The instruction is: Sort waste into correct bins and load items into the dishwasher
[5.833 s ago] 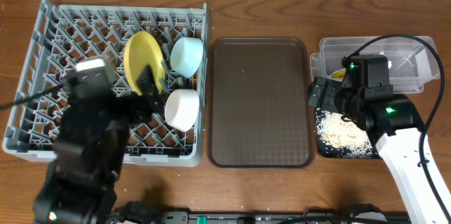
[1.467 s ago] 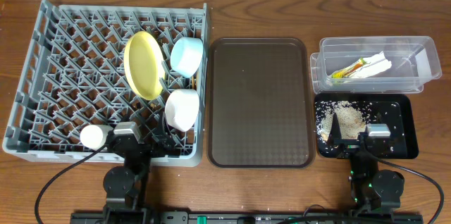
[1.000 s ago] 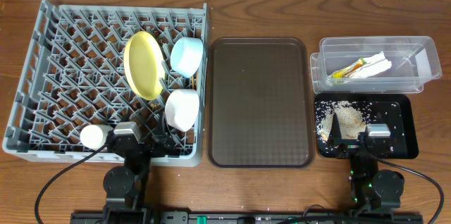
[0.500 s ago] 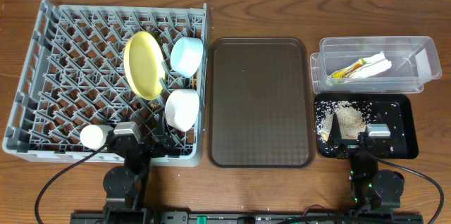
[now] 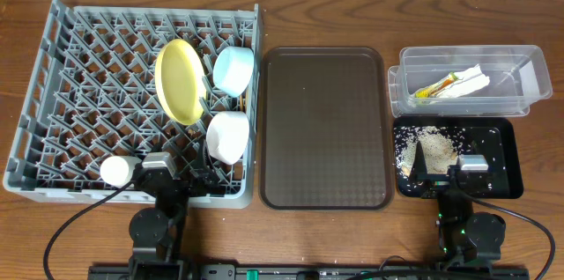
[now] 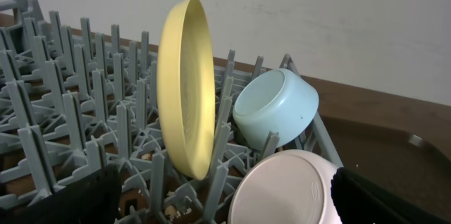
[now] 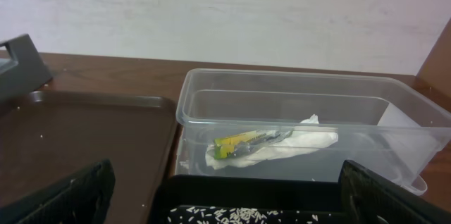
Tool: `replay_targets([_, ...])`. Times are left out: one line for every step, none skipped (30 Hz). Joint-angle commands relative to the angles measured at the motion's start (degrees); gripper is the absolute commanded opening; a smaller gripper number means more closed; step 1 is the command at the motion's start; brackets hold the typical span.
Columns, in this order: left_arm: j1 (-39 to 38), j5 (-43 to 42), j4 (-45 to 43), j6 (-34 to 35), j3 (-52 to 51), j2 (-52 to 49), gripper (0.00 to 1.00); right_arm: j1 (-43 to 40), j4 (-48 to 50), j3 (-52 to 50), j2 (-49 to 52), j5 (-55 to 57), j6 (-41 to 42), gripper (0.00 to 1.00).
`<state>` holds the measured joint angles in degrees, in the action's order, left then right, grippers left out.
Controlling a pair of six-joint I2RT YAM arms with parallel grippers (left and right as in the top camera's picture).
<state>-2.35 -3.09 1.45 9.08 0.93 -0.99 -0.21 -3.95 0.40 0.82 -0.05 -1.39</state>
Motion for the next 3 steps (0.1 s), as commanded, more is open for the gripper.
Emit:
replay_targets([0.2,-0.3,2.4,-0.5,-0.7,0.0,0.97,-0.6,-0.2,-0.1,-0.4,-0.2,-0.8,0.99])
replay_targets([0.2,-0.3,2.4,-0.5,-0.7,0.0,0.96,-0.6,-0.2,-0.1,-0.4,-0.2,-0.8,0.99])
replay_targets([0.2,-0.3,2.4,-0.5,-0.7,0.0,0.96,-0.6,-0.2,-0.1,-0.4,-0.2,-0.8,0.99])
